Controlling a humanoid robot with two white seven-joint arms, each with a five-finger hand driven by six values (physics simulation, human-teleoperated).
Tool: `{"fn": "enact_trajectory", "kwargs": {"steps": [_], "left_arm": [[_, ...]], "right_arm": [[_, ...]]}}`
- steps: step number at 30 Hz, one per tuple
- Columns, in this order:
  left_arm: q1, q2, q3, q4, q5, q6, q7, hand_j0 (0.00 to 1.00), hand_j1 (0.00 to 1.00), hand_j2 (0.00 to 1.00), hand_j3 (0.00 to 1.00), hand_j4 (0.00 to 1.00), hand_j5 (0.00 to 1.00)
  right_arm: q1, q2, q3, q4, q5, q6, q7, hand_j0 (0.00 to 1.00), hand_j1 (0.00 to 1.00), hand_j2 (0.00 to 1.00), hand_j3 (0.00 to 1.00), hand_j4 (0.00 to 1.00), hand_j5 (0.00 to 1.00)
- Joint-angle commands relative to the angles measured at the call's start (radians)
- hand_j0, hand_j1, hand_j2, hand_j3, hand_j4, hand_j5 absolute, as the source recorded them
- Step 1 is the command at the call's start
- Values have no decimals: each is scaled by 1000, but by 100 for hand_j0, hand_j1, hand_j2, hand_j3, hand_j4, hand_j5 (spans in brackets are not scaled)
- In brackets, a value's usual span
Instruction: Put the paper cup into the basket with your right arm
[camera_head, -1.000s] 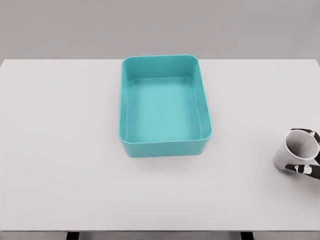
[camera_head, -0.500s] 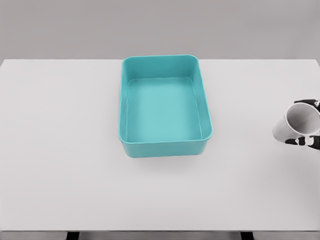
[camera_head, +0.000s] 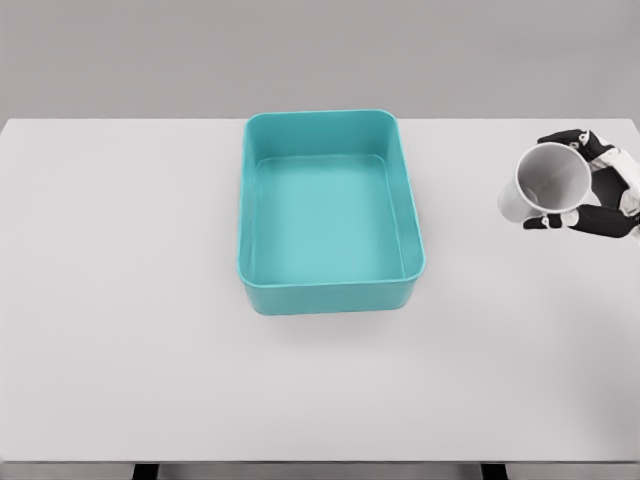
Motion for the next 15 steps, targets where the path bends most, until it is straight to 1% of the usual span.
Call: {"fn": "enact_trajectory", "kwargs": {"steps": [1, 3, 6, 10, 15], "left_arm": [[0, 0, -1, 0, 0, 0, 0, 100, 100, 100, 100, 100, 100], [0, 0, -1, 0, 0, 0, 0, 100, 100, 100, 100, 100, 100], [0, 0, -1, 0, 0, 0, 0, 100, 100, 100, 100, 100, 100], [0, 0, -1, 0, 0, 0, 0, 100, 100, 100, 100, 100, 100], [0, 0, 1, 0, 0, 0, 0, 100, 100, 100, 100, 100, 100]], "right_arm": [[0, 28, 5, 3, 21, 2, 0, 54, 54, 54, 54, 54, 54], [-20, 46, 7, 3, 47, 2, 0, 54, 54, 54, 54, 54, 54], [-74, 56, 45, 6, 70, 2, 0, 54, 54, 54, 54, 54, 54], [-117, 94, 47, 20, 122, 2, 0, 54, 54, 54, 54, 54, 54], [-163, 125, 48, 35, 177, 2, 0, 54, 54, 54, 54, 54, 54]]}}
